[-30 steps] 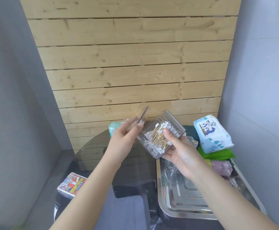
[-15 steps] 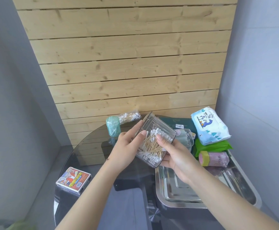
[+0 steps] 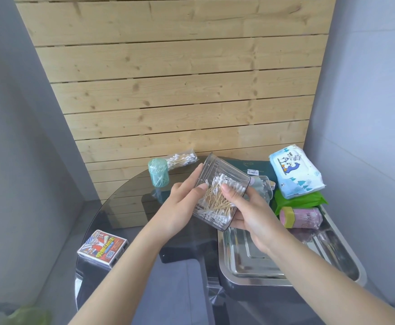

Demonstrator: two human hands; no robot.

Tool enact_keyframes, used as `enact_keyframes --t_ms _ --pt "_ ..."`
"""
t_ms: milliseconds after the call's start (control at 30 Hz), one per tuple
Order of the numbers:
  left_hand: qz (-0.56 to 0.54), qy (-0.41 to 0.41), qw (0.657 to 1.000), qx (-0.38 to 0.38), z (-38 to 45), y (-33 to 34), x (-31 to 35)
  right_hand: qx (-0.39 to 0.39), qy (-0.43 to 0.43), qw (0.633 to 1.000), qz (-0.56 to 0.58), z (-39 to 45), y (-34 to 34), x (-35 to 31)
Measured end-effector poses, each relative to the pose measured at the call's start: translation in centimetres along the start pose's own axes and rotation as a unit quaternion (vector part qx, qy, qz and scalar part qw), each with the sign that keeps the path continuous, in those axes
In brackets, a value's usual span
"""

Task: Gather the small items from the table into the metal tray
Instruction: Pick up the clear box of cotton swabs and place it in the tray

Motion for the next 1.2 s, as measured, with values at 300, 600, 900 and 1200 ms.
enact_keyframes --t_ms 300,600,900,1200 --pt "-0.034 0.043 0.999 -0.002 0.7 0.0 -0.6 -0.003 -0.02 0.999 -0.046 -0.2 -0.1 0.0" --pt "-0.006 0.036 0.999 -0.016 0.9 0.0 -1.0 -0.028 -0.027 0.993 -0.112 -0.4 -0.1 0.4" --pt "-0.07 0.008 0.995 -0.067 0.2 1.2 -1.3 -0.039 -0.038 0.988 -0.148 -0.5 -0.2 1.0" --pt "-0.056 0.017 0.994 -0.097 -0.5 1.4 -0.8 -0.056 0.001 0.99 -0.126 -1.7 -0.9 0.9"
Point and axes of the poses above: each hand's wrist, its own z-axis towards the middle knuckle, its own y-axis out of the palm, x = y × z, the point moved 1 cm from there along z, towards the middle knuckle, and after that the axes turned 8 degrees about x, right-handed, at the moved point
